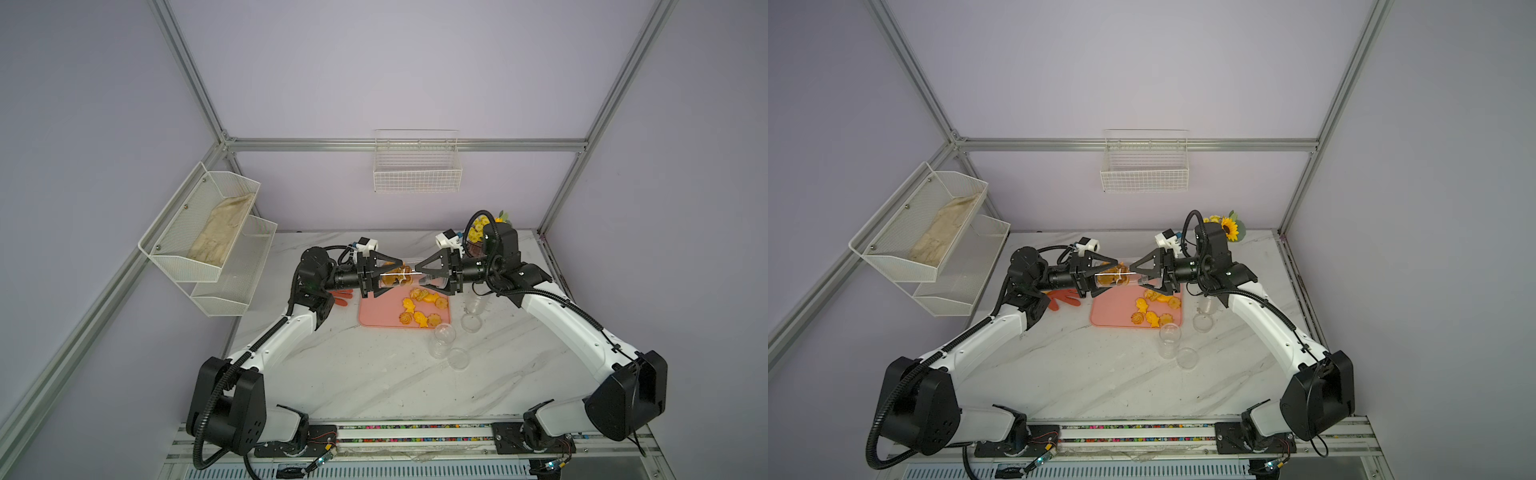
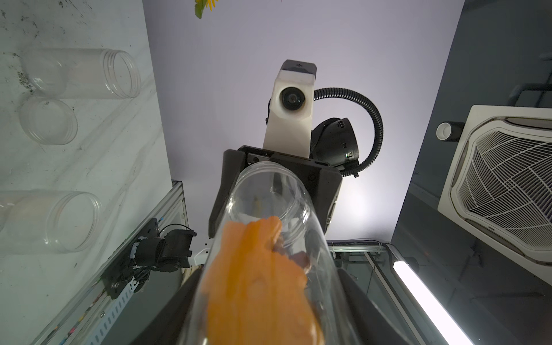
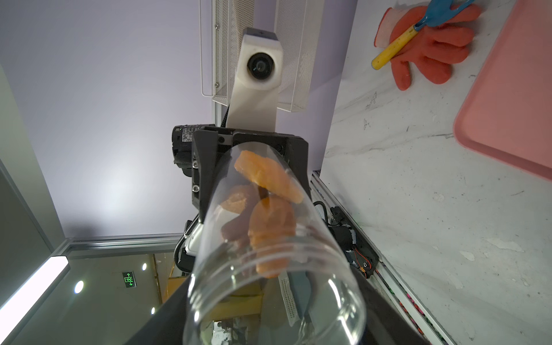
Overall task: Pour the cookies out of the jar
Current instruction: Pick up the jar from the center of the board, then place the lid at the center of the board.
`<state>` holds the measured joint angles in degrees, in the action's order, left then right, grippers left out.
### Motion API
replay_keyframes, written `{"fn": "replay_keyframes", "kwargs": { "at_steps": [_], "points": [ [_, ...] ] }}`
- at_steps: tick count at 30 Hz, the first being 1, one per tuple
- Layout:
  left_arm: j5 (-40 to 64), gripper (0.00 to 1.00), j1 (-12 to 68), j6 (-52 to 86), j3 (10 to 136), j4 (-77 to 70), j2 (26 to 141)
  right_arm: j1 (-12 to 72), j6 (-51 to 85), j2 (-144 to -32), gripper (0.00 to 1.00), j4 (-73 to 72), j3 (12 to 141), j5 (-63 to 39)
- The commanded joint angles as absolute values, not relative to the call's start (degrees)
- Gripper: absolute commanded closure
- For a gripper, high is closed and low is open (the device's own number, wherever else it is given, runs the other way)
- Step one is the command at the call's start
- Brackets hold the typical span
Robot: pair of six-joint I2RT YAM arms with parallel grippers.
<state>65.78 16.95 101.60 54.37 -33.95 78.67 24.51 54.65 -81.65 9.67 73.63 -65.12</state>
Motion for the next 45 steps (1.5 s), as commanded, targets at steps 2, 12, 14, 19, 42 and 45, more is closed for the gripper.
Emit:
{"fn": "replay_keyframes", "kwargs": {
  "at_steps": [2,12,14,19,42,45],
  "points": [
    [65.22,0.38,15.73,102.3,53.66,-43.09,76.38,22.17,54.73,-80.55,0.27,14.41,71.37,-63.98],
    [64.57,0.38,12.69,101.82,53.96,-41.83,74.81,19.16,54.68,-75.29,0.27,16.21,67.06,-66.12],
    [63.93,0.38,11.9,101.89,54.01,-41.49,74.38,19.18,53.38,-75.17,0.27,18.08,66.76,-65.59],
    [62.43,0.38,10.92,101.95,54.57,-40.95,73.78,19.54,46.52,-77.1,0.28,24.44,66.93,-64.77],
    [59.34,0.38,6.88,104.24,52.92,-41.21,68.7,40.82,19.68,-105.97,0.3,54.27,85.51,-38.46],
    [59.24,0.38,6.59,104.44,52.48,-41.43,68.38,42.42,17.72,-110.26,0.32,58.32,87.94,-34.18]
  ]
}}
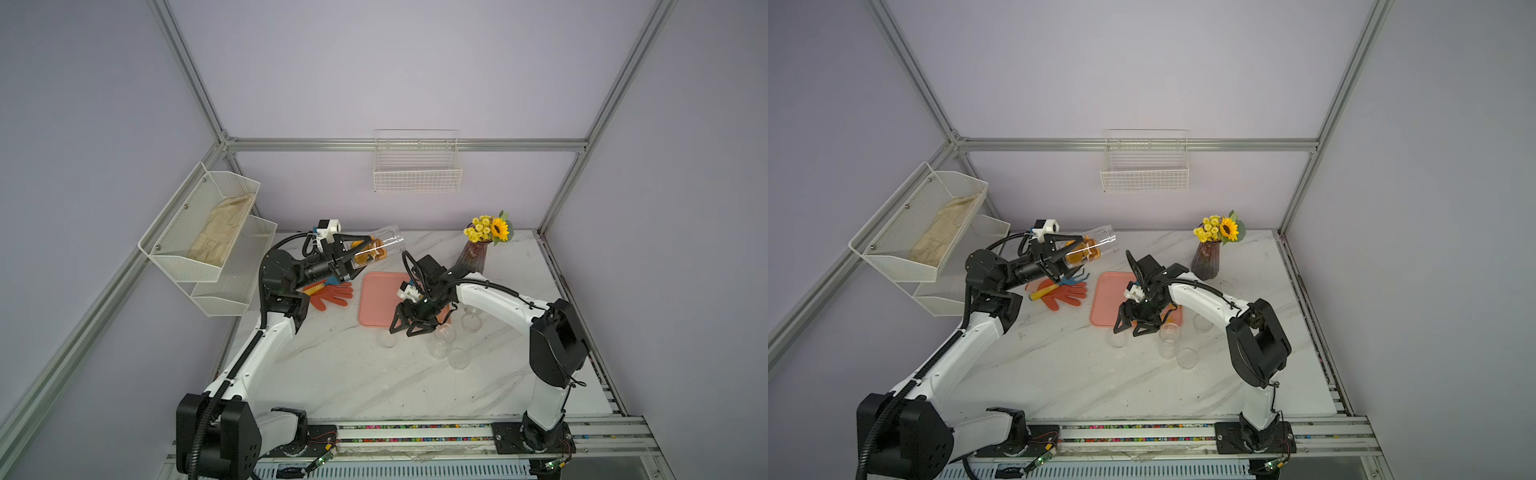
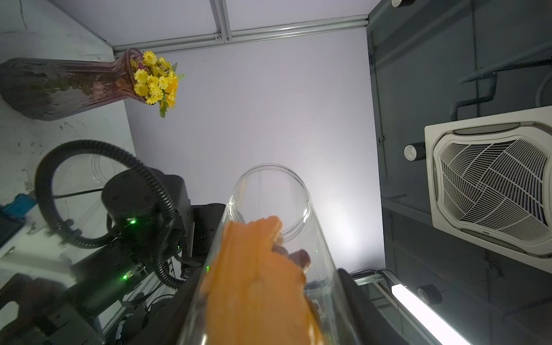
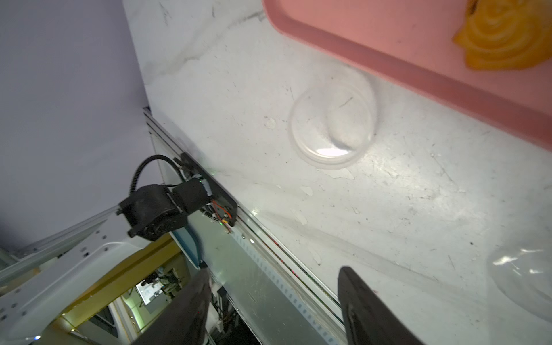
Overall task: Pour the cookies out of the jar
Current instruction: Place the lid at the center of the board, then pour the cookies in the jar onto the tray.
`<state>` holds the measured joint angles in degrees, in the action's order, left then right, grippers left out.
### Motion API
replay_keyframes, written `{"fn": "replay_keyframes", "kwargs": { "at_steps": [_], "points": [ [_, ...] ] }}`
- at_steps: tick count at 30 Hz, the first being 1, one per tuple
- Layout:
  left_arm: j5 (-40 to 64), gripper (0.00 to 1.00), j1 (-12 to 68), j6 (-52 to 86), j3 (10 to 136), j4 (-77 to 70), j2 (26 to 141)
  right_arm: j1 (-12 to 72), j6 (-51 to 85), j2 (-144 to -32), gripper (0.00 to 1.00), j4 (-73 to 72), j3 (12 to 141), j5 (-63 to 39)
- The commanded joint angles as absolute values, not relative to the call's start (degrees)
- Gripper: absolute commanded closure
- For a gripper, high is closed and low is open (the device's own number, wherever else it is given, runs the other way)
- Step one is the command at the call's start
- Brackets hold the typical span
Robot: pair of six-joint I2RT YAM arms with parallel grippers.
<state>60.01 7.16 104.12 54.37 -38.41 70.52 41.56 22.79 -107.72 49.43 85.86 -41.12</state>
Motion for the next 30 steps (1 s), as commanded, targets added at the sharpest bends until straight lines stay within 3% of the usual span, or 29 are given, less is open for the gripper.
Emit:
{"fn": "replay_keyframes", "kwargs": {
  "at_steps": [1,17,30],
  "points": [
    [59.24,0.38,6.5,104.42,52.23,-41.45,68.25,42.91,17.38,-111.12,0.32,59.3,88.4,-33.37],
    [59.77,0.37,5.54,101.2,50.93,-39.07,68.2,43.06,18.68,-107.3,0.32,54.05,95.53,-37.16],
    [60.63,0.37,5.27,89.97,47.19,-32.33,68.79,28.39,23.34,-91.86,0.31,53.99,94.77,-42.27]
  ]
}}
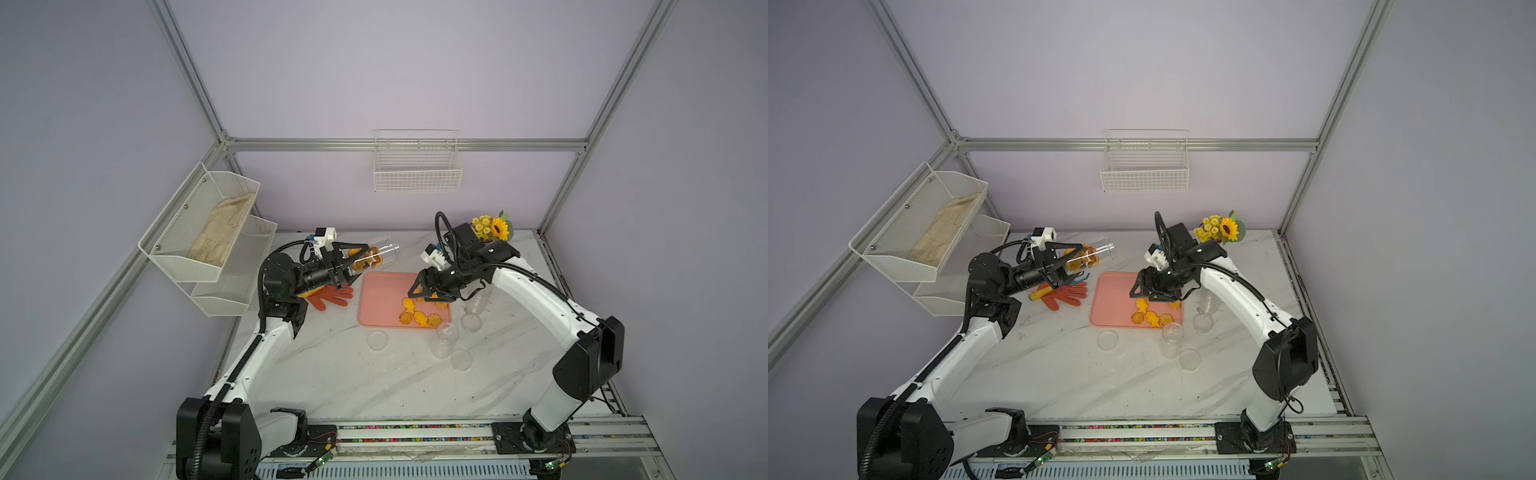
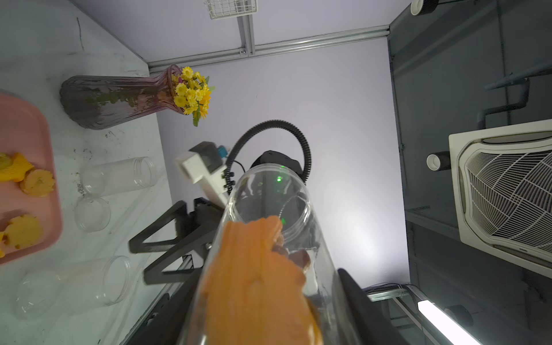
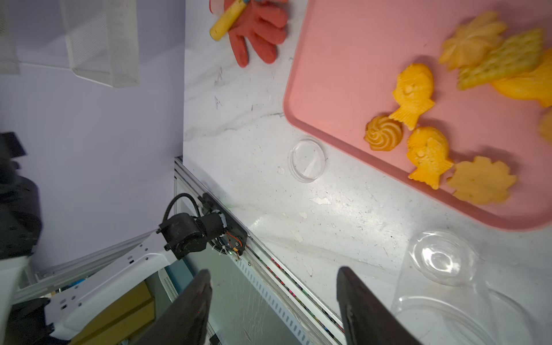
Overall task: Pour the cookies out of the jar
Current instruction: Pour the cookies in the jar onto the tray.
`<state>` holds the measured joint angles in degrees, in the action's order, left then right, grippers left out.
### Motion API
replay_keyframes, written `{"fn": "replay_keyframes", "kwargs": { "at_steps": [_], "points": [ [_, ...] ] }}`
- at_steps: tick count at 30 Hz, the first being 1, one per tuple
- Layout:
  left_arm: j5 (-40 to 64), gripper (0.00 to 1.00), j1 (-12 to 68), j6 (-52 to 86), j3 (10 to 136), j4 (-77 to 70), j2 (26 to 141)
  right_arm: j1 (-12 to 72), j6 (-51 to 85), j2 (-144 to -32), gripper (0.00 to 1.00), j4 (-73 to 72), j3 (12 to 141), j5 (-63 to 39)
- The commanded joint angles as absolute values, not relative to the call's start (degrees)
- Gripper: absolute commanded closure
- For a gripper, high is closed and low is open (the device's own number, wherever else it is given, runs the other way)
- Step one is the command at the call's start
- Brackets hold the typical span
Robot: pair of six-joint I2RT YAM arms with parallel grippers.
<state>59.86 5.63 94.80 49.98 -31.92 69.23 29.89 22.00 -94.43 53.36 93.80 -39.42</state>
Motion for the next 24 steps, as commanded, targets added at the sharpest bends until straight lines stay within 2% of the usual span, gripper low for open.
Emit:
{"fn": "replay_keyframes", "kwargs": {
  "at_steps": [1,13,24],
  "points": [
    [60.69,0.37,5.27,89.6,46.55,-33.0,69.19,27.76,23.7,-91.36,0.31,54.09,95.25,-42.63],
    [61.52,0.37,4.41,86.1,38.85,-44.32,79.39,22.84,25.99,-89.06,0.31,55.55,97.37,-47.04],
    [63.21,0.37,1.94,76.1,37.01,-45.04,93.36,20.88,26.54,-89.91,0.31,55.72,98.48,-49.56]
  ]
}}
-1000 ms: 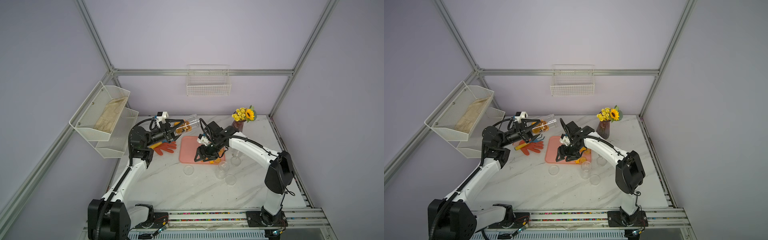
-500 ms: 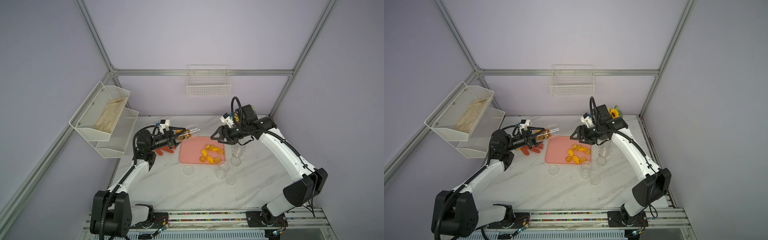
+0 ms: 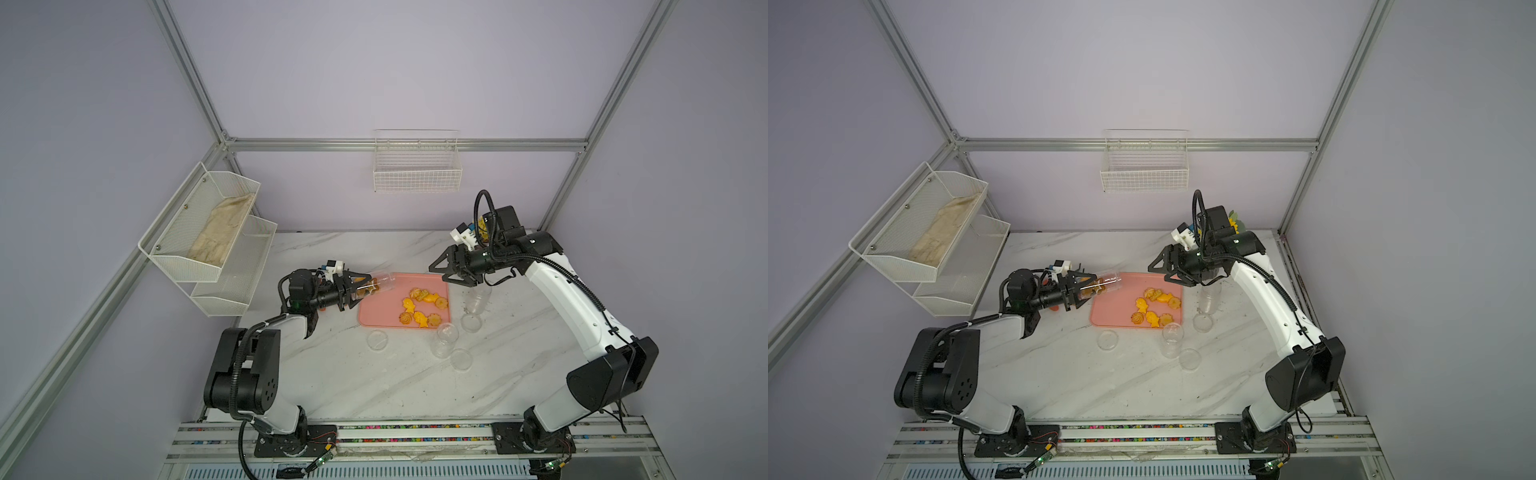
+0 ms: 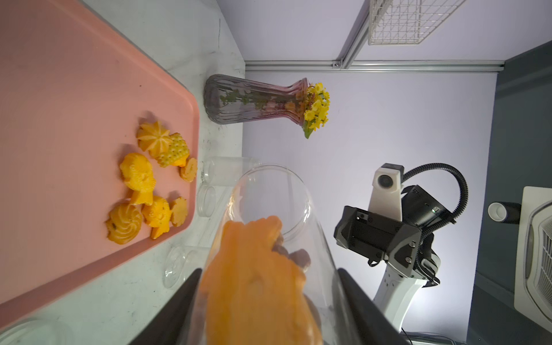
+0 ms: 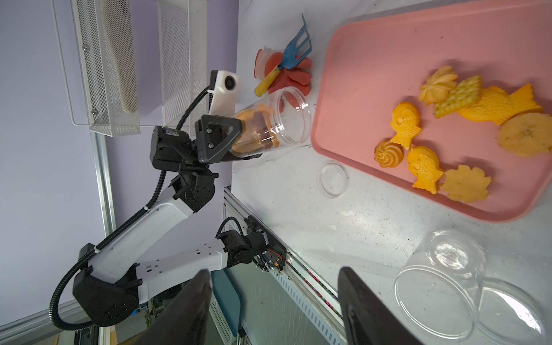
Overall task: Pour the cookies out of the jar
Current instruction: Pour the cookies in the jar onto the tray.
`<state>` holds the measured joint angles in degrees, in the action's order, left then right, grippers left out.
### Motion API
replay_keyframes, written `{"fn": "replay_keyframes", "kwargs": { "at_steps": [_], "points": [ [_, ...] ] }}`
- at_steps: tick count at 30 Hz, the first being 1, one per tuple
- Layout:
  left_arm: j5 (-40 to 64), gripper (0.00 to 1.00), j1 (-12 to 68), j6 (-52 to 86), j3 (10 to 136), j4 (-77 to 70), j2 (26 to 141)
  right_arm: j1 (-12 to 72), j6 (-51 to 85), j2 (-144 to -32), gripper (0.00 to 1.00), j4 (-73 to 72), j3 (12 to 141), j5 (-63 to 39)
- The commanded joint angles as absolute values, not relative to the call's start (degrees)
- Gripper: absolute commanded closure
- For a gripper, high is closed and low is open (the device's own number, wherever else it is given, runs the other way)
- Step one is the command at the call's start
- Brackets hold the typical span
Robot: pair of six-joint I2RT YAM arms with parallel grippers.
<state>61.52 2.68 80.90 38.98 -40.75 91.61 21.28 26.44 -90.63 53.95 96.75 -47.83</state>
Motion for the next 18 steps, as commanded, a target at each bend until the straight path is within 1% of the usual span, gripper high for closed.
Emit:
{"fn": "replay_keyframes", "kwargs": {
  "at_steps": [1,5,13,18],
  "points": [
    [63.28,0.37,1.76,75.63,37.0,-45.24,94.43,20.83,26.54,-89.99,0.31,55.72,98.65,-49.73],
    [63.3,0.36,1.23,72.62,37.85,-43.41,98.78,20.54,26.61,-90.29,0.31,55.81,98.84,-50.03],
    [58.28,0.36,1.08,57.68,43.69,-20.08,101.41,20.3,26.35,-90.34,0.31,55.72,97.57,-50.34],
    [55.9,0.36,1.12,54.58,46.66,-14.12,102.15,20.34,25.93,-89.96,0.31,55.7,96.55,-50.54]
  ]
}}
